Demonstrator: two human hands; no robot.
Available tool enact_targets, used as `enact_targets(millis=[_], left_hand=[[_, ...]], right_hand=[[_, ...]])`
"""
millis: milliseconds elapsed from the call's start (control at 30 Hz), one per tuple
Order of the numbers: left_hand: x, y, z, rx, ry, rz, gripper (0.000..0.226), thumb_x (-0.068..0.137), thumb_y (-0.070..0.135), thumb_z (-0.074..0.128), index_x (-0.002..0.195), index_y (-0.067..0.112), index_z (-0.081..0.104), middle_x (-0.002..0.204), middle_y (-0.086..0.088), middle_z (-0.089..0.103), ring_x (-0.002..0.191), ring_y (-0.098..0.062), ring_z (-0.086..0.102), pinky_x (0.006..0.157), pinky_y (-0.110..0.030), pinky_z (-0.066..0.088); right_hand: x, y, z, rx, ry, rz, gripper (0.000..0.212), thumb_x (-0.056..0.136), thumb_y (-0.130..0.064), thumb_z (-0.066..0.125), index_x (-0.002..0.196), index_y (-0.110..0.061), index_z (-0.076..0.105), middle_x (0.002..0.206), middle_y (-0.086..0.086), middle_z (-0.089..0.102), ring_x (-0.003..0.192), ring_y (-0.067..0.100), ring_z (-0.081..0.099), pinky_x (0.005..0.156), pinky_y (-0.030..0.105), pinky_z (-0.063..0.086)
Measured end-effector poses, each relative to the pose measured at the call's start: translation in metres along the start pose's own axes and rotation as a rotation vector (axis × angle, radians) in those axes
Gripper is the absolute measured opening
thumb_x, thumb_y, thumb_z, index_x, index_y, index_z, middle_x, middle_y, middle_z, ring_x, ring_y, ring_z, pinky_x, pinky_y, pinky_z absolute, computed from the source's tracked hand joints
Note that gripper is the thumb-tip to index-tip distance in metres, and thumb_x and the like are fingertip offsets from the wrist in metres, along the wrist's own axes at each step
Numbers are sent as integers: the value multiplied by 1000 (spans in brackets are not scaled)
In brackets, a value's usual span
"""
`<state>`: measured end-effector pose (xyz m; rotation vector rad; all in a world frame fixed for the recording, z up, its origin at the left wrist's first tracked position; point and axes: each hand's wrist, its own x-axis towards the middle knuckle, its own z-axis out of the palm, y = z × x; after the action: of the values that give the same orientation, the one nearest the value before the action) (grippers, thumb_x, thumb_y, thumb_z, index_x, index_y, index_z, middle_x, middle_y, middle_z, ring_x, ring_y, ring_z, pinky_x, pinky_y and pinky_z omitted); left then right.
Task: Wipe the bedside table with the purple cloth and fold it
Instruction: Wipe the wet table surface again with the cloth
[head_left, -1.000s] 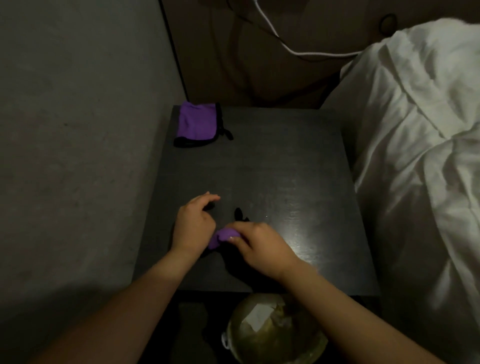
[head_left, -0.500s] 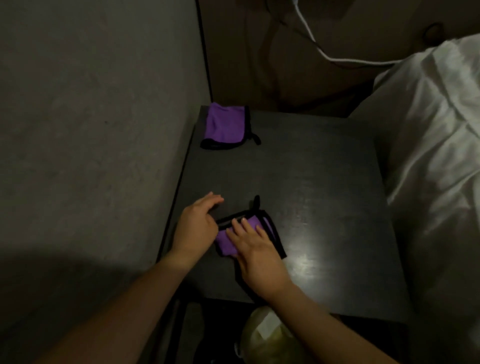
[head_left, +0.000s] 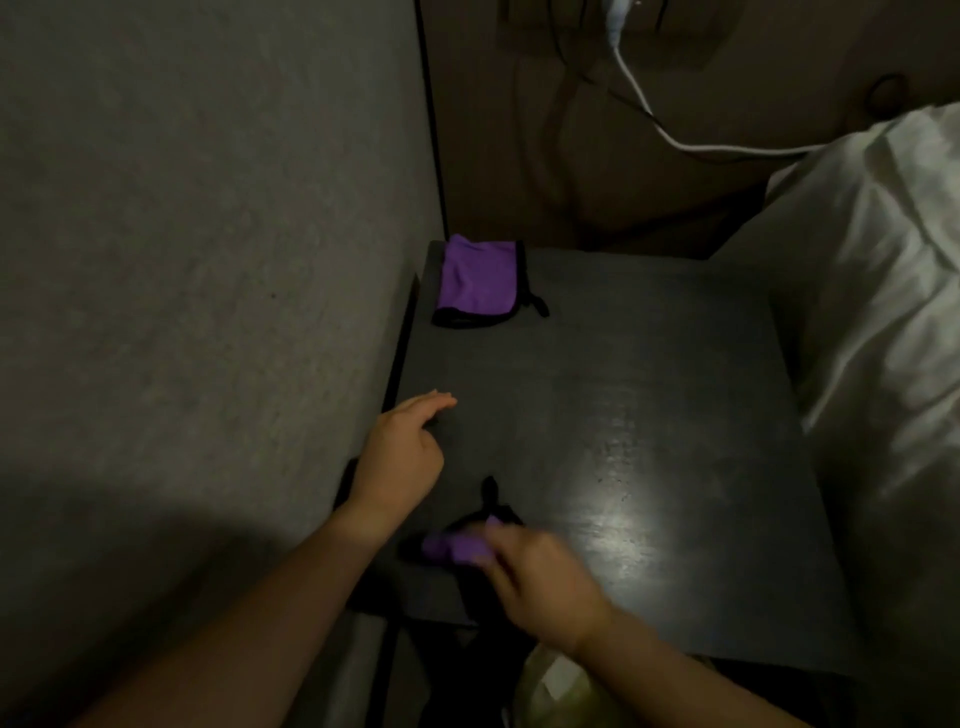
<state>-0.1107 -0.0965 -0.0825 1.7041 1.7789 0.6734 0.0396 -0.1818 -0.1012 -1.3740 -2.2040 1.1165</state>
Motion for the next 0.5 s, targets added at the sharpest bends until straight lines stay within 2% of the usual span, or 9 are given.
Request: enact_targets(millis=[33, 100, 167, 200, 267, 333, 433, 500], left_hand=[[3, 1, -2, -6, 18, 2, 56, 71, -21, 34, 113, 3, 63, 125, -15, 60, 117, -24, 57, 95, -8, 31], [9, 5, -7, -21, 63, -23, 54, 73, -19, 35, 112, 4, 64, 124, -14, 62, 115, -25, 58, 97, -14, 35], [14, 6, -11, -29, 88, -39, 51, 75, -16, 37, 112, 5, 64, 123, -13, 63, 114, -24, 59, 97, -20, 38], [16, 6, -12, -30, 89, -36, 51, 75, -16, 37, 113, 6, 64, 122, -13, 63, 113, -24, 59, 96, -21, 39], [20, 6, -13, -27, 84, -26, 49, 76, -15, 38, 113, 5, 64, 122, -13, 63, 114, -24, 59, 95, -18, 38], [23, 6, -12, -33, 84, -25, 50, 76, -15, 38, 113, 5, 63, 124, -13, 62, 116, -23, 58, 95, -15, 36], [25, 3, -10, -45, 88, -40, 50, 77, -15, 38, 114, 6, 63, 125, -12, 62, 113, -25, 59, 96, -21, 40], [26, -2, -8, -53, 75, -41, 49, 78, -15, 38, 114, 6, 63, 125, -12, 61, 113, -25, 60, 98, -27, 42]], right_hand=[[10, -3, -9, 43, 108, 33, 50, 84, -51, 31, 108, -18, 59, 101, 11, 69, 87, 32, 64, 72, 39, 51], [35, -2, -23, 47, 296, 67, 45, 84, -41, 36, 111, -15, 60, 104, 11, 69, 89, 30, 65, 74, 38, 50], [63, 6, -28, -29, 400, 59, 39, 84, -26, 43, 116, -9, 59, 113, 14, 65, 98, 29, 63, 83, 35, 49], [76, 11, -29, -78, 414, 55, 38, 84, -18, 47, 119, -5, 56, 119, 16, 61, 107, 30, 59, 92, 32, 44], [102, 19, -24, -139, 330, 57, 40, 86, -7, 51, 126, -2, 49, 133, 19, 49, 125, 32, 43, 105, 30, 27], [117, 19, -7, -167, 228, 41, 42, 86, -4, 49, 128, 0, 45, 139, 20, 41, 132, 34, 31, 109, 37, 22], [108, 0, 34, -164, 143, -83, 45, 80, -11, 38, 120, 4, 52, 126, 24, 53, 121, 37, 44, 104, 47, 33], [86, -14, 59, -74, 19, -112, 49, 77, -16, 38, 120, 1, 53, 127, 21, 53, 122, 33, 42, 109, 44, 25]])
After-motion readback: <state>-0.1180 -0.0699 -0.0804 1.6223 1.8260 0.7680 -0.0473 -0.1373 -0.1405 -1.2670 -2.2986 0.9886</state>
